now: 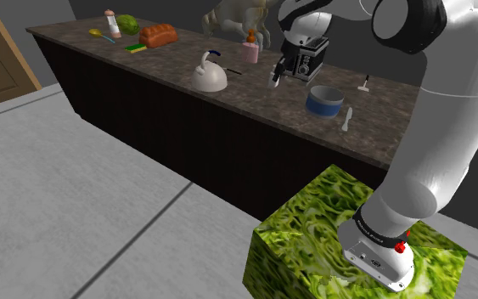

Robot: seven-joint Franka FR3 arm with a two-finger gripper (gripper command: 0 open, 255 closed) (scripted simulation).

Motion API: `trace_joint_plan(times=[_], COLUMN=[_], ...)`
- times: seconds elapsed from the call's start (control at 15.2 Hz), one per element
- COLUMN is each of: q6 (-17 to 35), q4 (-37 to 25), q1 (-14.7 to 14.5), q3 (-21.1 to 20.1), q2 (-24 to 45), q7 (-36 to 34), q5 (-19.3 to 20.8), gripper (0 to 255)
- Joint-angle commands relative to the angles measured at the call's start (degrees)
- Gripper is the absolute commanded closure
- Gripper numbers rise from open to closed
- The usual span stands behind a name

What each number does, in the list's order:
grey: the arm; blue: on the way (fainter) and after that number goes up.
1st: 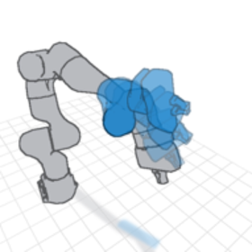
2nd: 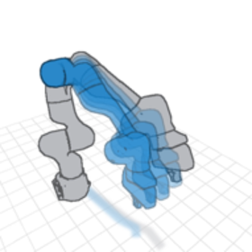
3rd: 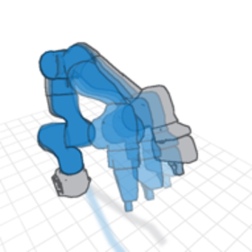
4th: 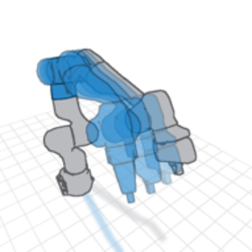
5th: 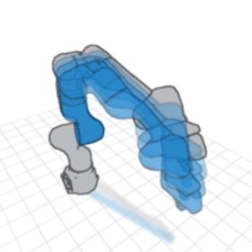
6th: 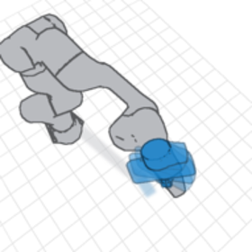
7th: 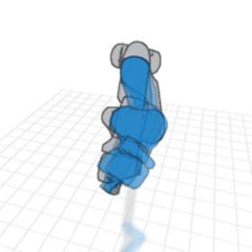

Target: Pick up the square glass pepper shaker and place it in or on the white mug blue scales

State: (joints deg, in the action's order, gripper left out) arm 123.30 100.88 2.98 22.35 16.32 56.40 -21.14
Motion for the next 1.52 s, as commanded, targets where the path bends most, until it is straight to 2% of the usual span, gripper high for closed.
trace_joint_plan(times=[0.0, 0.73, 1.45], q6=[-1.3, -8.4, -9.5], q4=[-0.7, -6.4, 1.9], q1=[-0.1, -0.1, 6.7], q3=[0.2, 0.7, 6.0], q2=[-0.7, -2.5, -9.5], q7=[-0.5, -2.8, 9.7], q5=[0.5, 2.4, 3.1], gripper=[255, 255, 255])
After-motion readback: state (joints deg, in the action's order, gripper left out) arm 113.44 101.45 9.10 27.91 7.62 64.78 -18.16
